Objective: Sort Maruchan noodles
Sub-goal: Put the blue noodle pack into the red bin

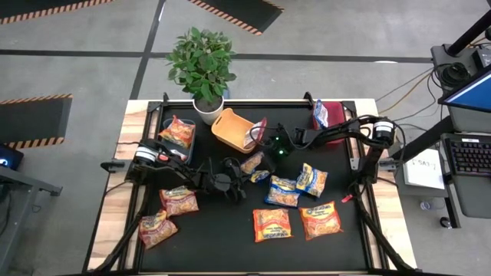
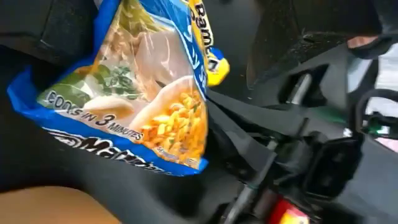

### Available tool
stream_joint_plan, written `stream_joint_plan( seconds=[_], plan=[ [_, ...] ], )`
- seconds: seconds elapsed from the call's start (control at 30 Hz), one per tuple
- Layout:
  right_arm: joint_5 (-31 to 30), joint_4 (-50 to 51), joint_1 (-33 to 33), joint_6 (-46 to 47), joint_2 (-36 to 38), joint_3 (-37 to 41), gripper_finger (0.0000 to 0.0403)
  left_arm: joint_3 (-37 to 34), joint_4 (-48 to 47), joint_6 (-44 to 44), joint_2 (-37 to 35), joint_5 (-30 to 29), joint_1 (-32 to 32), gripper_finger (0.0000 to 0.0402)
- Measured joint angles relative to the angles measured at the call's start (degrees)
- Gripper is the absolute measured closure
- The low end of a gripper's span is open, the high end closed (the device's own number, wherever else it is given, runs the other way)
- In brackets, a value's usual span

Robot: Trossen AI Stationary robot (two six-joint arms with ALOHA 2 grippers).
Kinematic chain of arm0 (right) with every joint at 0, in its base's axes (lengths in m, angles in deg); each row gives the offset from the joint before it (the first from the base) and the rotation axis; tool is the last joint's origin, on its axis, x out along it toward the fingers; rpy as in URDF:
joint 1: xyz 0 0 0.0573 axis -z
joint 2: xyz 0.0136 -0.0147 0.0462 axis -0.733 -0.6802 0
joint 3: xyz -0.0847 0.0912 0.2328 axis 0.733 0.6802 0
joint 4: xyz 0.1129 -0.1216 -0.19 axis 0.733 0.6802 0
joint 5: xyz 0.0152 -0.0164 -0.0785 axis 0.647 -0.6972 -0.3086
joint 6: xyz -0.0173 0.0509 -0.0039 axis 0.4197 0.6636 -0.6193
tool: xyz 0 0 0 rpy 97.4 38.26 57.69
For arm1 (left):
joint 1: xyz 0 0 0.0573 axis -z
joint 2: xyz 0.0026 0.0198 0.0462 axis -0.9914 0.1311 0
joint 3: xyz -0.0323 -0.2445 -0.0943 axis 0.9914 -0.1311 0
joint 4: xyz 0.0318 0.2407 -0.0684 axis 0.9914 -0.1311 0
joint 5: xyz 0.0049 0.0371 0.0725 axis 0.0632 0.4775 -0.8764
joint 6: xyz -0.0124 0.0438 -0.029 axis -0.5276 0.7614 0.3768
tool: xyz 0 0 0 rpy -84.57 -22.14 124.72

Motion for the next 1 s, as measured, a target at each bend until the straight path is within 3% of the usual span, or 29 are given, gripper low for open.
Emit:
stream_joint_plan(
  seconds=[0.13,0.47,0.6,0.83,1.0],
  plan=[
    [0.2,-0.1,0.0,0.27,0.38,0.0,0.01,-0.24,1.18,0.1,0.04,0.12,0.0,0.0401],
    [0.43,0.64,-0.02,2.87,2.41,-0.04,0.0289,-0.5,3.95,1.81,-0.1,0.95,0.0,0.0402],
    [0.63,0.78,-0.02,3.2,2.81,-0.04,0.0341,-1.43,3.47,2.22,-1.96,1.32,0.63,0.0401],
    [1.35,6.95,0.49,2.85,9.69,-1.11,0.0362,-8.42,4.33,4.19,-12.87,1.21,2.46,0.0401],
    [-2.41,21.38,1.62,-1.05,18.54,-5.56,0.0363,-14.71,5.03,6.26,-24.38,1.09,3.94,0.0401]
  ],
)
